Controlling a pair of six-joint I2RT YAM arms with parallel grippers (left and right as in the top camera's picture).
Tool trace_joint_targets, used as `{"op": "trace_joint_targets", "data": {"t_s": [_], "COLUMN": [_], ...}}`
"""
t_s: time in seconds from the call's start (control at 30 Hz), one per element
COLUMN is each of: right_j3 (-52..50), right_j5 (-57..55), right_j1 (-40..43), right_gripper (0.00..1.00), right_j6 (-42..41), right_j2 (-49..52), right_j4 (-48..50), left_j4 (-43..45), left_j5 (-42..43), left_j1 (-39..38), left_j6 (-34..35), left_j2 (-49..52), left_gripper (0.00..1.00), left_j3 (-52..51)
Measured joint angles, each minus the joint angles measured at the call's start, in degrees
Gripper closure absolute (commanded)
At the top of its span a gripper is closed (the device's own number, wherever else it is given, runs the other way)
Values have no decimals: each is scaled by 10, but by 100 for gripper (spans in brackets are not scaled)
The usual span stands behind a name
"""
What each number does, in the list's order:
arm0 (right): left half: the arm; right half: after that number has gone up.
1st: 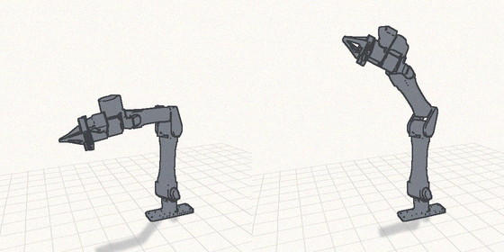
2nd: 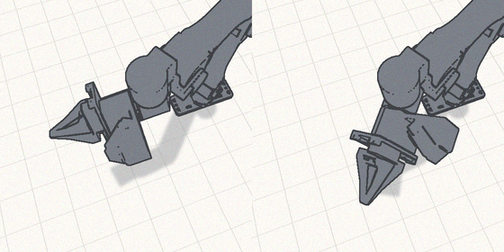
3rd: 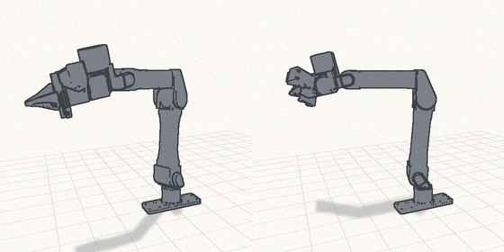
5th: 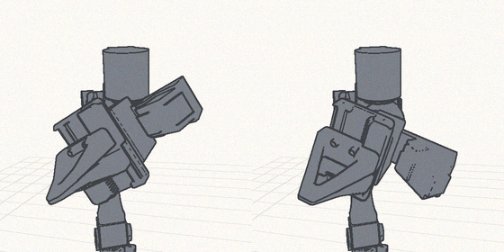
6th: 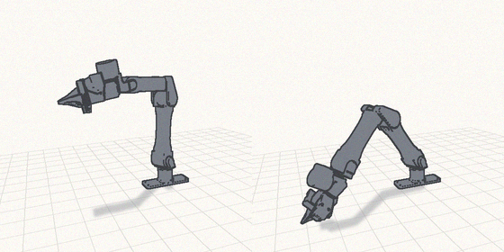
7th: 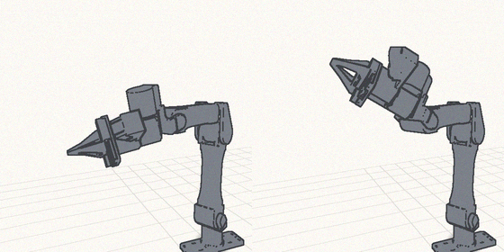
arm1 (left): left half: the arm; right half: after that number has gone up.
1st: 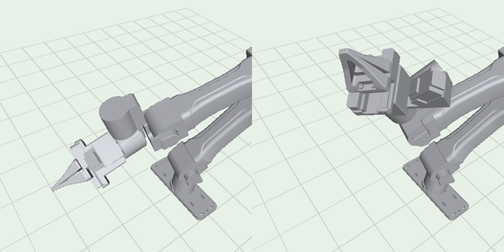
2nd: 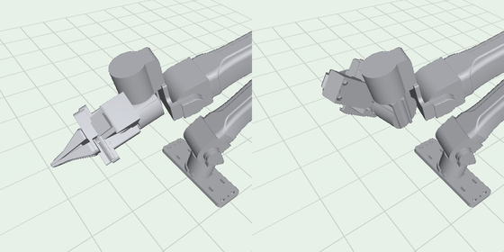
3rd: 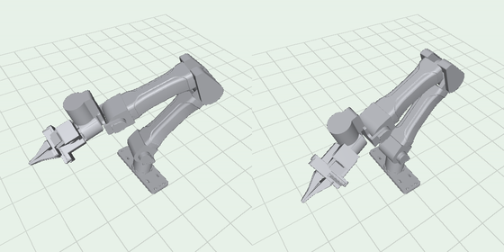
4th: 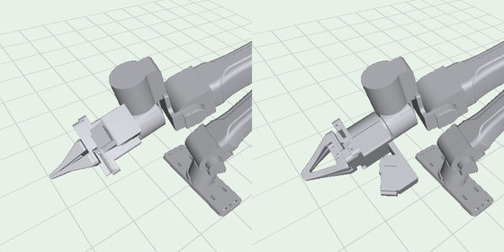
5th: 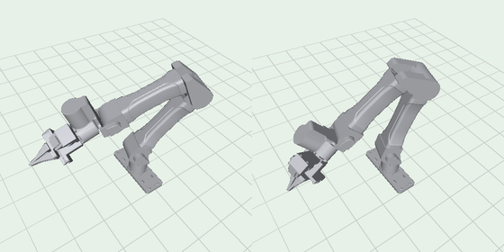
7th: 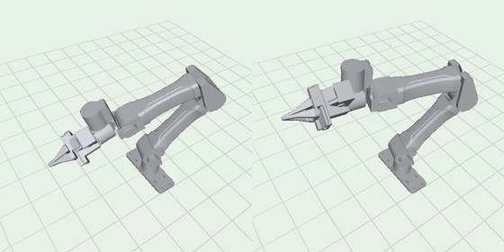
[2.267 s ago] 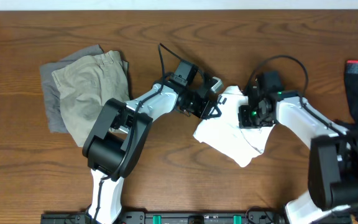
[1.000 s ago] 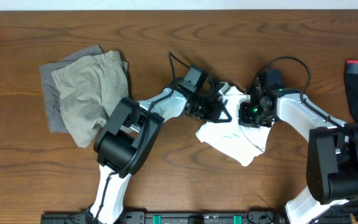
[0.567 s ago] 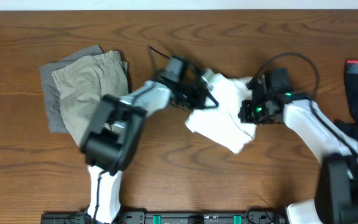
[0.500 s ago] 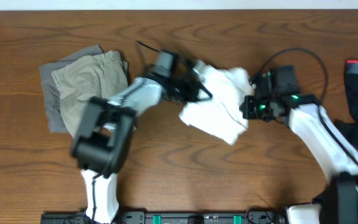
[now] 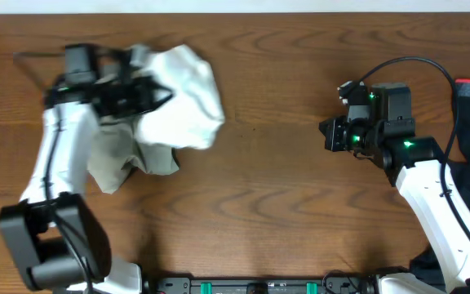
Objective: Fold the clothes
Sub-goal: 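Carry the white bundle leftward with the left gripper onto the grey-green garment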
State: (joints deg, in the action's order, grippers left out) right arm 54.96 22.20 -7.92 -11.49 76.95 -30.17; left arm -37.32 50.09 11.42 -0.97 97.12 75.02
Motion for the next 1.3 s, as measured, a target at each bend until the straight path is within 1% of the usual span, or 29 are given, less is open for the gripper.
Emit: {"op": "trace_joint_targets", "data": {"t_s": [0.1,0.23,0.3,0.4,0.53,0.57,0.6,0.67,0.77,0.8,0.87,1.0,1.03,1.07,1.1,1.13,1.17,1.2,1.23,1.3], "right_j3": [0,0,0,0,0,0,0,0,0,0,0,0,0,0,0,0,0,0,0,0], "right_j5": [0,0,0,0,0,0,0,0,0,0,0,0,0,0,-1,-1,-2,-4,-6,-11], "right_j1": [0,0,0,0,0,0,0,0,0,0,0,0,0,0,0,0,0,0,0,0], "right_gripper": [98,98,98,98,98,98,98,98,98,98,98,98,97,97,97,97,96,95,94,94], "right_j6": [0,-1,-1,-1,-1,-1,-1,-1,-1,-1,-1,-1,-1,-1,-1,-1,-1,-1,-1,-3], "right_j2": [0,0,0,0,0,0,0,0,0,0,0,0,0,0,0,0,0,0,0,0], "right_j4": [0,0,0,0,-2,-3,-4,-4,-4,-4,-5,-4,-4,-4,-3,-2,1,3,8,16], "left_j4": [-45,-49,-48,-49,-55,-56,-56,-51,-40,-37,-41,-57,-63,-68,-70,-70,-67,-62,-58,-52], "left_j5": [-68,-137,-159,-183,-223,-234,-245,-266,-288,-293,-299,-310,-310,-310,-310,-310,-308,-303,-297,-288], "left_j1": [58,115,132,149,161,163,164,165,168,169,170,170,170,170,170,170,170,169,167,155], "left_j6": [-33,-57,-64,-68,-63,-61,-61,-54,-42,-34,-22,-3,-1,3,10,14,11,14,16,13], "left_j2": [2,5,8,11,11,11,11,11,11,11,11,-6,-18,-35,-52,-72,-98,-125,-147,-186], "left_gripper": [93,91,91,94,93,79,53,8,7,3,1,2,7,18,36,58,74,85,93,94], "left_j3": [-1,-1,-1,-1,-1,-1,-1,-1,-1,-1,-1,1,5,10,16,21,27,33,39,52]}}
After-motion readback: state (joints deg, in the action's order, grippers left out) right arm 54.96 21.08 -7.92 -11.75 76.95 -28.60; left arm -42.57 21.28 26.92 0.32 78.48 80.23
